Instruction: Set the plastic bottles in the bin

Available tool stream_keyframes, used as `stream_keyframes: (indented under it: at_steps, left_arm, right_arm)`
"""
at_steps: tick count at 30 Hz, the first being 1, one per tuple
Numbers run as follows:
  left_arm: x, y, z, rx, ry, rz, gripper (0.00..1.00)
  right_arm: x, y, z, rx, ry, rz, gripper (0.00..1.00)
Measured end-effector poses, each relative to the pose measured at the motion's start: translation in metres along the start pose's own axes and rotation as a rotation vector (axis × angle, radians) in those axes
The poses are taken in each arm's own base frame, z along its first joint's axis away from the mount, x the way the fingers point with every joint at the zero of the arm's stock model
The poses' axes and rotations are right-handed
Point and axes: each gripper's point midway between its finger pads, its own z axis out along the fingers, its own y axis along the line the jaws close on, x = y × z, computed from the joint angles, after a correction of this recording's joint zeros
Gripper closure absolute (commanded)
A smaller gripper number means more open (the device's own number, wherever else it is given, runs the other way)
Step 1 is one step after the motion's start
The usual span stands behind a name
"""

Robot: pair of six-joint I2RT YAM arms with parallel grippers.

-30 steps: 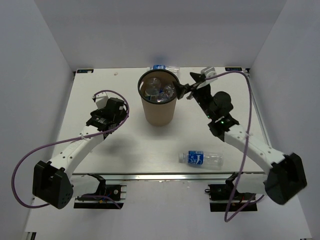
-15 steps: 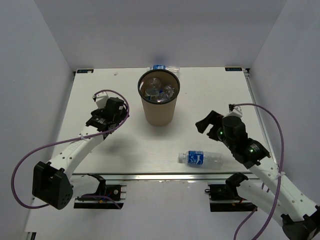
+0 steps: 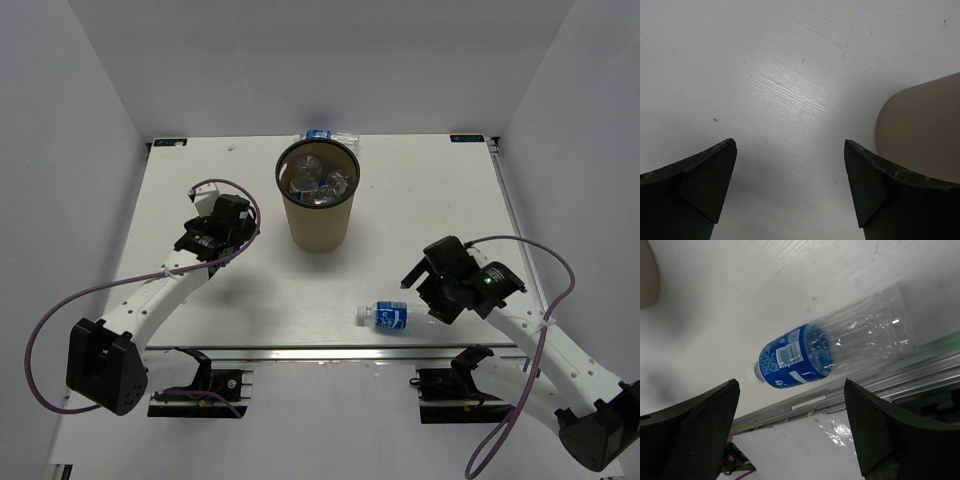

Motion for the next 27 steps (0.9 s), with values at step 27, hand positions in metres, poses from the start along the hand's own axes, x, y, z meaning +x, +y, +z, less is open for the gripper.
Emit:
stream_keyframes:
  at_steps: [27]
  left_arm:
    - [0.023,-0.002,0.011,0.028,0.05,0.041,0.03]
  right_arm:
    - [0.007,-0.056,0.034,0.185,-0.078,0.217,0.11]
